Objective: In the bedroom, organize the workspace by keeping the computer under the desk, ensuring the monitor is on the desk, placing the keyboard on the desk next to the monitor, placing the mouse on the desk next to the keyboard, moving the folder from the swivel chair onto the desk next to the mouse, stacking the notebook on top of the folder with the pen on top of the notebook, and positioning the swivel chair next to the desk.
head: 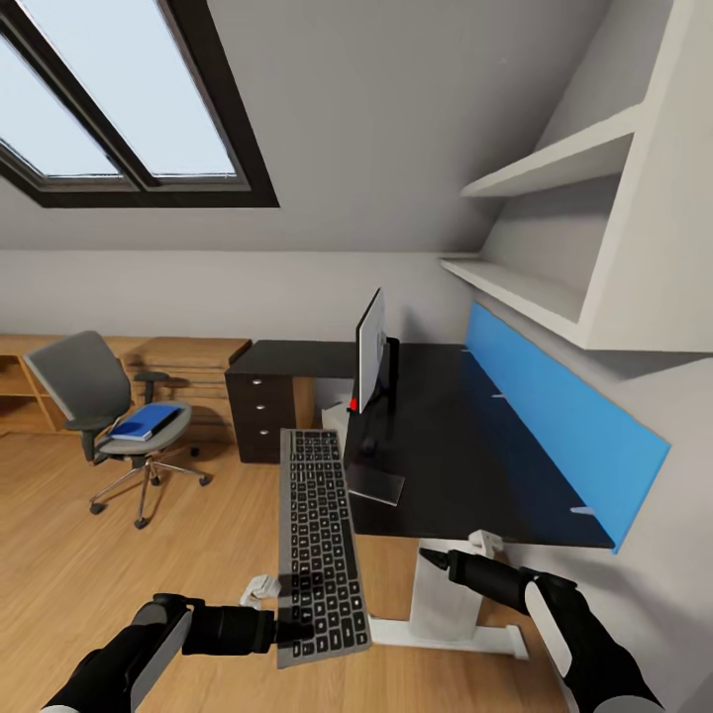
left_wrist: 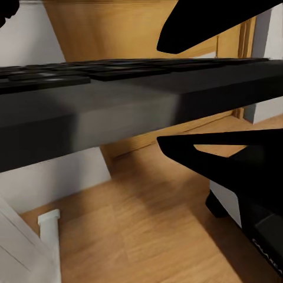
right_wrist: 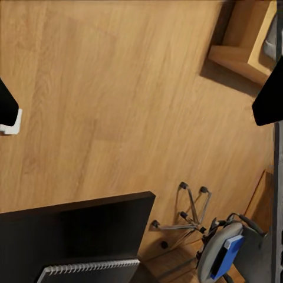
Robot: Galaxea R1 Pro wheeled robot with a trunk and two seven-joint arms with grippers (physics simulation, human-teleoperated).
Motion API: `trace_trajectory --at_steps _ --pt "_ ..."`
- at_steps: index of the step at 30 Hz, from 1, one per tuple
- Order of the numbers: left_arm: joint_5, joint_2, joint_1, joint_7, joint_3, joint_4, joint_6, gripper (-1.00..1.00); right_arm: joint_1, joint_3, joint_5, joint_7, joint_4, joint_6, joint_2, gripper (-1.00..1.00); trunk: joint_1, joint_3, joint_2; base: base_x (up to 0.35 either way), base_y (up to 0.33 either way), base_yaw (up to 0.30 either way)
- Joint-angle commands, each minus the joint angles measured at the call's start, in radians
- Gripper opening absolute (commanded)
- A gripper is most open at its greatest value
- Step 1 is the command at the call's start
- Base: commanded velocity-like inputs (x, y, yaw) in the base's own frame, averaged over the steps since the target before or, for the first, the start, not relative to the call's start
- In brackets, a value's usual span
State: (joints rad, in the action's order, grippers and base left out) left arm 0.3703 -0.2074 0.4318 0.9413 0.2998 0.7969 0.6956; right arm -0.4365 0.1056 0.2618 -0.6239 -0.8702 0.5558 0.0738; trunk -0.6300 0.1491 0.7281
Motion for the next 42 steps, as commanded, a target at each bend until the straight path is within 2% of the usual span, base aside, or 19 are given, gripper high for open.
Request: trace_trajectory --at_steps 1,9,13,16,26,32,34,42 --pt "0.004 -0.001 0.001 0.0 0.004 0.0 -0.002 -1.0 -0.001 0.002 0.005 -0.011 0.0 0.007 0.0 1.0 0.004 -0.002 -0.006 0.0 0.0 0.0" --pt "0.005 -0.002 0.001 0.013 0.004 -0.002 -0.062 -1.0 -0.001 0.002 0.005 -0.088 0.004 0.008 0.001 1.0 0.034 -0.027 -0.062 0.0 0.0 0.0" --pt "0.004 -0.002 0.001 0.027 0.004 -0.002 -0.067 -1.0 -0.001 0.002 0.005 -0.118 0.006 0.01 0.001 1.0 0.05 -0.039 -0.09 0.0 0.0 0.0" --pt "0.004 -0.003 0.001 0.032 0.004 -0.004 -0.068 -1.0 -0.001 0.001 0.003 -0.169 0.008 0.01 0.001 1.0 0.061 -0.049 -0.111 0.0 0.0 0.0" --pt "0.001 -0.006 0.001 0.034 0.004 -0.011 -0.07 -1.0 0.0 0.0 0.003 -0.245 0.01 0.012 0.001 1.0 0.099 -0.08 -0.181 0.0 0.0 0.0" --pt "0.001 -0.006 0.001 0.035 0.004 -0.013 -0.07 -1.0 0.001 0.0 0.002 -0.351 0.01 0.013 0.005 1.0 0.122 -0.099 -0.223 0.0 0.0 0.0" --pt "0.002 -0.006 0.001 0.037 0.004 -0.012 -0.07 -1.0 0.001 0.0 0.002 -0.366 0.01 0.013 0.007 1.0 0.13 -0.105 -0.237 0.0 0.0 0.0" --pt "0.002 -0.006 0.001 0.114 0.005 -0.023 -0.071 -1.0 0.001 0.0 0.003 -0.391 0.01 0.013 0.021 1.0 0.161 -0.13 -0.293 0.0 0.0 0.0"
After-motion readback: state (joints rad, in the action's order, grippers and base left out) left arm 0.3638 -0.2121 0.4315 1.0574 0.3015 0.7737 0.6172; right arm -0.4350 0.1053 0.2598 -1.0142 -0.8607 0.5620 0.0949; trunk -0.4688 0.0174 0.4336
